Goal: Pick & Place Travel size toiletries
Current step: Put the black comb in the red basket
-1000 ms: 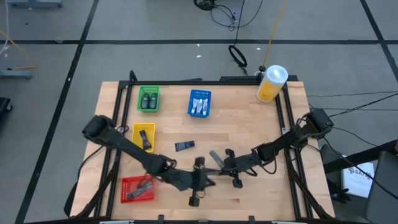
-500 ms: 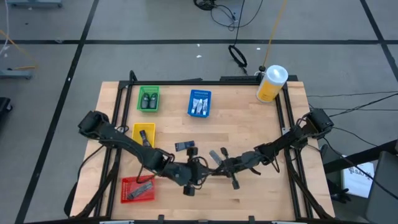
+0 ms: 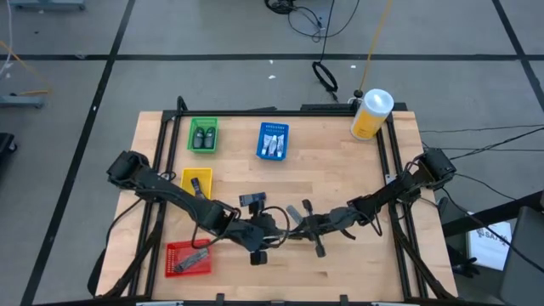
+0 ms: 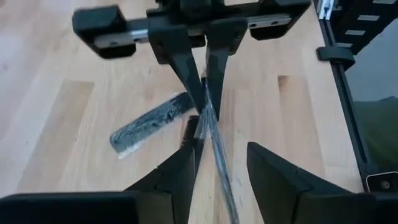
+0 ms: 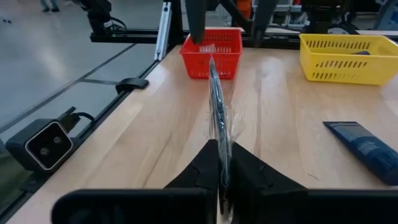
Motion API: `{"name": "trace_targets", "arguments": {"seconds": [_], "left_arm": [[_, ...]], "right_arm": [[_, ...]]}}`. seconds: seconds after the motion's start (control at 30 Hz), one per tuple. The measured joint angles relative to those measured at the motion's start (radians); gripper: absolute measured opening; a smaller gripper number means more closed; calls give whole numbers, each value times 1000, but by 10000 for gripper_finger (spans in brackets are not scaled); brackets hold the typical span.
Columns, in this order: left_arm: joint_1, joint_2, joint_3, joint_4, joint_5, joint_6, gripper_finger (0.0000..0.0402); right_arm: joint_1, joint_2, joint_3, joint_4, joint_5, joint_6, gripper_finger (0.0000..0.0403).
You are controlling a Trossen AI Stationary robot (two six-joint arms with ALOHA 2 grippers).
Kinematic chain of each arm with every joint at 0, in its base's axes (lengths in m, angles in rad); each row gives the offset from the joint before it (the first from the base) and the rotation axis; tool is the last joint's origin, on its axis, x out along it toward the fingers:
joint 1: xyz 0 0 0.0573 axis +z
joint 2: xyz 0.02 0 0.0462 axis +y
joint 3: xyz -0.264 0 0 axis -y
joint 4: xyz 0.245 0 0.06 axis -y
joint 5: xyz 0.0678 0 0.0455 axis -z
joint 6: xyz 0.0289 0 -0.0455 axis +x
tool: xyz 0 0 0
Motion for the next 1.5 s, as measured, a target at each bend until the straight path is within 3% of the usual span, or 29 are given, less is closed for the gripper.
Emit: {"name": "trace_targets", "arguments": {"seconds": [0.4, 0.5, 0.77, 0.9, 1.03, 1.23, 1.33, 1.5], "left_arm": [[6, 84, -24, 10, -1, -57, 177], [6, 89, -24, 18, -1, -59, 150], [5, 89, -20, 19, 7, -67, 12], [5, 87, -19, 18, 29, -90, 15], [-4, 87, 57, -113, 122, -118, 5], [-69, 85, 278, -531, 286, -341, 7], [-137, 83, 362, -703, 408, -564, 4], [-292, 84, 387, -866, 530, -996, 10]], "right_arm": [[0, 0, 0, 4, 19, 0, 9], [0, 0, 0, 4, 19, 0, 16], [1, 0, 0, -13, 10, 0, 23], [4, -1, 0, -19, -31, 4, 55], [9, -25, 0, -42, -71, 38, 127], [21, -35, -15, -64, -68, 22, 216], [23, -35, -24, -64, -69, 21, 238], [22, -35, -33, -63, -68, 25, 248]]}}
